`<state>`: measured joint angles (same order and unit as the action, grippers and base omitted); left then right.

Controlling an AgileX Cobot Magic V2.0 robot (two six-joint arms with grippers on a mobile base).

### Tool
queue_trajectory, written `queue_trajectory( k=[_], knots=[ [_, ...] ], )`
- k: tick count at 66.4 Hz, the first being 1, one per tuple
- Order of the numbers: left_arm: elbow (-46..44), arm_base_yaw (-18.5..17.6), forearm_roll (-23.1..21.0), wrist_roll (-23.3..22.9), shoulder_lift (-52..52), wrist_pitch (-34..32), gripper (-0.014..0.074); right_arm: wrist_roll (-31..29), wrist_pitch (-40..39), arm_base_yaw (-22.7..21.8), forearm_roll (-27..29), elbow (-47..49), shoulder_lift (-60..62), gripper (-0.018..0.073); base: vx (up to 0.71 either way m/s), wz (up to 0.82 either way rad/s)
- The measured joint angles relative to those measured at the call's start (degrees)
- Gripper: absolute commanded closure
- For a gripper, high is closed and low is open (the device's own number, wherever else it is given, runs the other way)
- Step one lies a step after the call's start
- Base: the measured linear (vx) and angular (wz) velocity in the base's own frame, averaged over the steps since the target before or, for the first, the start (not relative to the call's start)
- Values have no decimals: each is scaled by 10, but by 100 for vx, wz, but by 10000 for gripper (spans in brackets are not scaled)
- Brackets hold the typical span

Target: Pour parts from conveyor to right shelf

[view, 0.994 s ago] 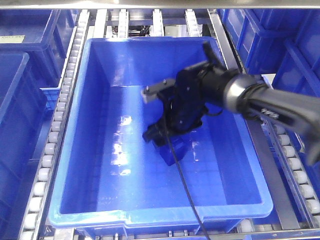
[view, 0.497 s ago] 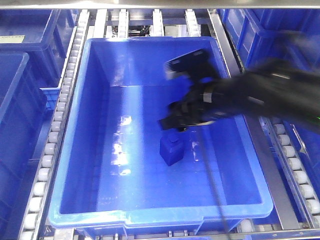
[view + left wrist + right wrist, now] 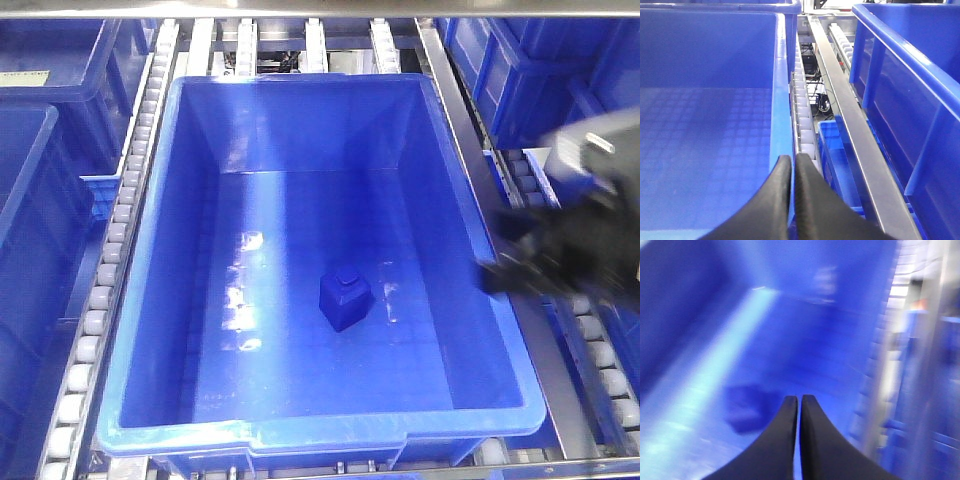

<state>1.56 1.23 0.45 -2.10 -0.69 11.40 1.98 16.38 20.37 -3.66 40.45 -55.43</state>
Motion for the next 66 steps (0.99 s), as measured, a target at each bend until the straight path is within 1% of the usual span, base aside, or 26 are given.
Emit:
queue_trajectory(
  k=[17, 28, 37, 48, 66],
  knots=[
    [0, 0, 0, 0, 0, 0, 603, 0, -34, -63, 0, -128, 135, 568, 0, 0],
    [0, 0, 0, 0, 0, 0, 603, 0, -30, -92, 0, -186, 211, 568, 0, 0],
    [0, 0, 0, 0, 0, 0, 603, 0, -12, -95, 0, -226, 249, 568, 0, 0],
    [0, 0, 0, 0, 0, 0, 603, 0, -3, -95, 0, -254, 256, 568, 0, 0],
    [0, 0, 0, 0, 0, 0, 603, 0, 23, -96, 3, -263, 276, 568, 0, 0]
  ],
)
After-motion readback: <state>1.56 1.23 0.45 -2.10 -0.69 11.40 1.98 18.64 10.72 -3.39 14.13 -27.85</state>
